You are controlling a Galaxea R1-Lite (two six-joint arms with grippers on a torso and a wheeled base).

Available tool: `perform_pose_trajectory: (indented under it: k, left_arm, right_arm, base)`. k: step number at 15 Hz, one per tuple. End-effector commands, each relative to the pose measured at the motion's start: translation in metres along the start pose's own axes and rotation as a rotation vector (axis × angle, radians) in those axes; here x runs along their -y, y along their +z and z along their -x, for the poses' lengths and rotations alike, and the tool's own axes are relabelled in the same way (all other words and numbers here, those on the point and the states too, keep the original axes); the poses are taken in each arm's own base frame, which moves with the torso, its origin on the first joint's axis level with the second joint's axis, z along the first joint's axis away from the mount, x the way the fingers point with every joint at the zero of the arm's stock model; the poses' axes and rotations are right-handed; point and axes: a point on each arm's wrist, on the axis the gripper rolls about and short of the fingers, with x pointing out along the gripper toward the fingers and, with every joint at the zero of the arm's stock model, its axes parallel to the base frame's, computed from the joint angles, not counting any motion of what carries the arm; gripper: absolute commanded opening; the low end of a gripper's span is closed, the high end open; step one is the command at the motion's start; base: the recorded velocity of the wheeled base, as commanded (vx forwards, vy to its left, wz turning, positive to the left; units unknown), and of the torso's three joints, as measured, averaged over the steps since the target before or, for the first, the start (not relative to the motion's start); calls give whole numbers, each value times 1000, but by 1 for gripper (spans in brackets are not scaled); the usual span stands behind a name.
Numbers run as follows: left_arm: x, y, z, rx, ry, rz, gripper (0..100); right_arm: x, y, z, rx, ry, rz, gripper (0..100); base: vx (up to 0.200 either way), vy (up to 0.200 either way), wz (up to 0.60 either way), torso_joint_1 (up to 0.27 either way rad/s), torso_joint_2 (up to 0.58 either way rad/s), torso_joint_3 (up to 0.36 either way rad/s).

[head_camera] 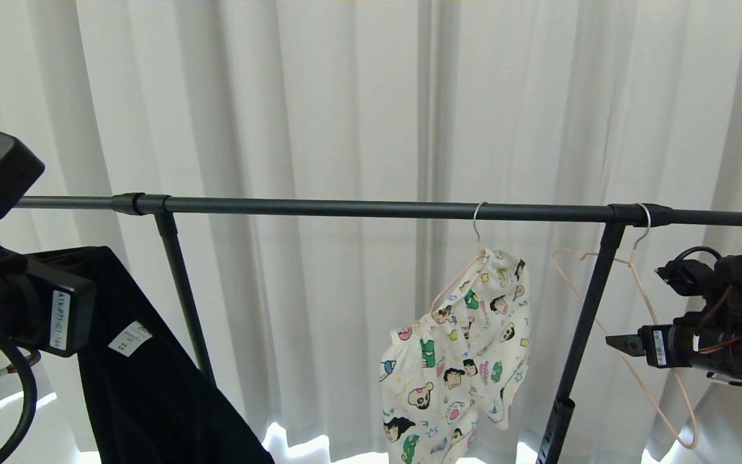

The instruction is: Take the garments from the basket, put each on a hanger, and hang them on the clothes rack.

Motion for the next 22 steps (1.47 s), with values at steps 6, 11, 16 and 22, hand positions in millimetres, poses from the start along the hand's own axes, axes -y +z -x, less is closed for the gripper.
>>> perform_pose_trajectory:
  k: [6, 11, 16, 22]
  left_arm:
    - [1, -2, -1, -8, -2, -4, 0]
    - [1, -2, -1, -8, -2, -4, 0]
    - [1, -3, -1, -11, -2, -6, 0]
    - [1, -1, -1, 6, 2, 4, 0]
  right_arm:
    - [1, -1, -13, -1, -5, -1, 0]
    - [2, 0, -12, 6, -7, -2, 0]
    - [1, 13, -1, 120, -1, -4, 0]
    - [0, 8, 26, 170, 2, -1, 0]
  base:
    - [0, 0, 0, 0, 0, 0]
    - [0, 0, 0, 0, 0, 0]
    - [0, 0, 0, 0, 0, 0]
    - [0, 0, 0, 0, 0, 0]
